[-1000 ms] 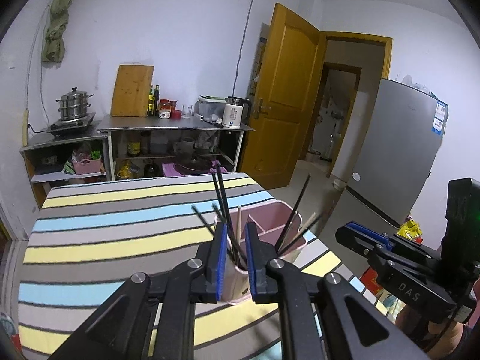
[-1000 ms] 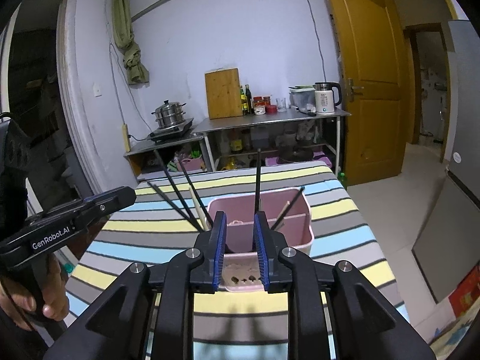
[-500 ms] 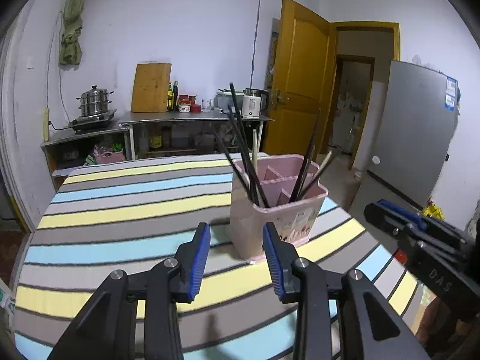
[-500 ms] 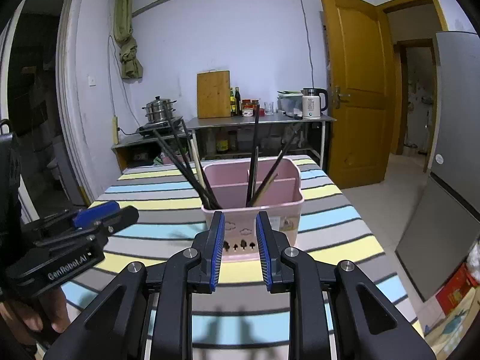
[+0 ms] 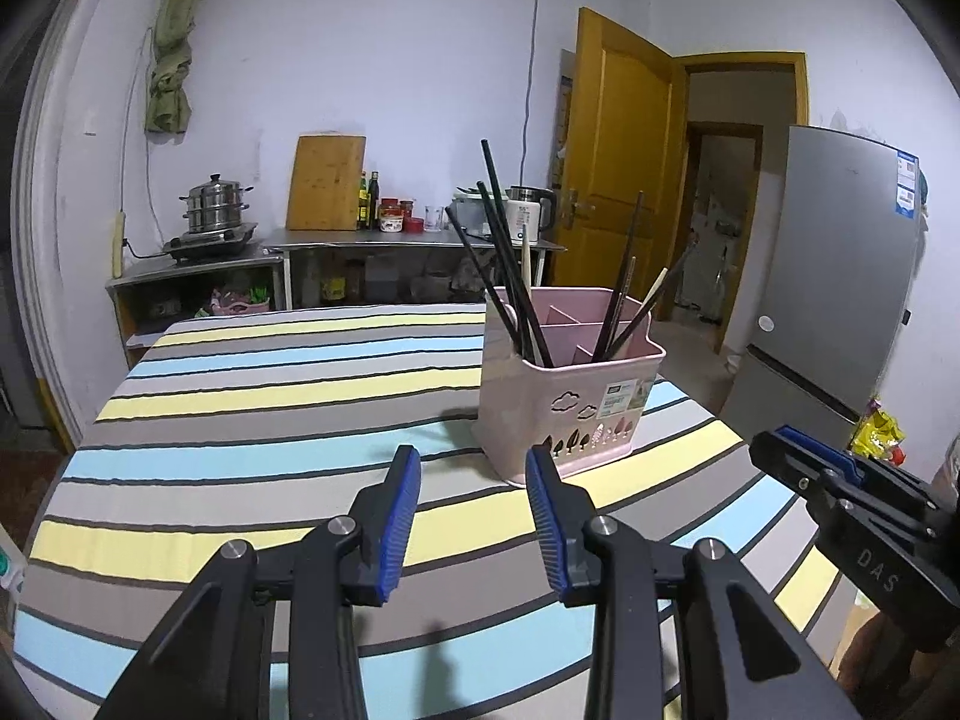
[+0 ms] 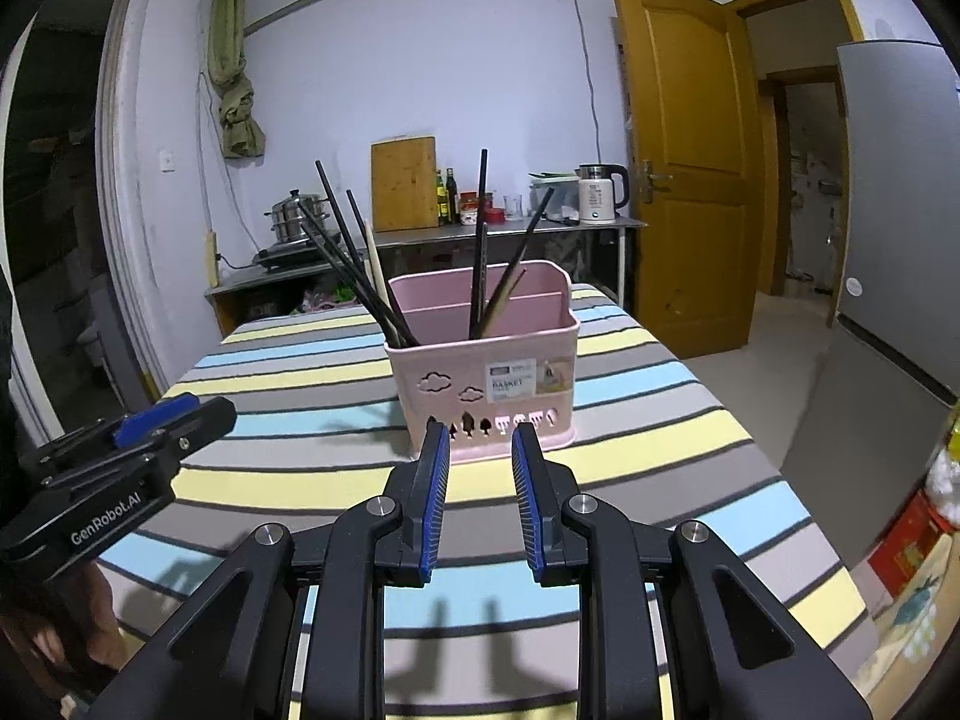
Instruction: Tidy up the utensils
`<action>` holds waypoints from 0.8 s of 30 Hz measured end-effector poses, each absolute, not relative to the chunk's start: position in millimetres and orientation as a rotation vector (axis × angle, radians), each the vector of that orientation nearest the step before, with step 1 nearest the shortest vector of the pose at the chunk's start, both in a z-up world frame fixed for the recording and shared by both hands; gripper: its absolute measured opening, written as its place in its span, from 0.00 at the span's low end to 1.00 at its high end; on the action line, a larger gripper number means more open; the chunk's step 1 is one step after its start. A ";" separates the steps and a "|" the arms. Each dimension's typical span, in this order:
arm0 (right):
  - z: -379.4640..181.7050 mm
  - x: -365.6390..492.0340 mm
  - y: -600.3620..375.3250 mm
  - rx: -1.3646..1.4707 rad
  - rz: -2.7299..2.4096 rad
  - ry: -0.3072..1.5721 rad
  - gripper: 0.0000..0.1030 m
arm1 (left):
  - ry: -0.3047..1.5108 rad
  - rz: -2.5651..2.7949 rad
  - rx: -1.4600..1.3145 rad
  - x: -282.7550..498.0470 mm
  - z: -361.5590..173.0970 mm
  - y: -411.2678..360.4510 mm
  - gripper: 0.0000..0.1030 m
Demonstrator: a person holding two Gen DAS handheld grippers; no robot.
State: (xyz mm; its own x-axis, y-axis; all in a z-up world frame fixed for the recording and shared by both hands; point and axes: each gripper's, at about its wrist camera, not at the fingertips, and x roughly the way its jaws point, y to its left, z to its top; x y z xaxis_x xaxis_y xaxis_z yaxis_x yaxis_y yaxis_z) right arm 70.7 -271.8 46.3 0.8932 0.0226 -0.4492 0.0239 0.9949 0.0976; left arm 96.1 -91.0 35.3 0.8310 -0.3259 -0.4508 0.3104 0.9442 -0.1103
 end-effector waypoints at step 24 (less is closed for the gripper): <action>46.5 62.4 -265.5 0.092 0.006 0.457 0.22 | 0.483 -0.339 -0.019 87.2 32.9 -97.2 0.35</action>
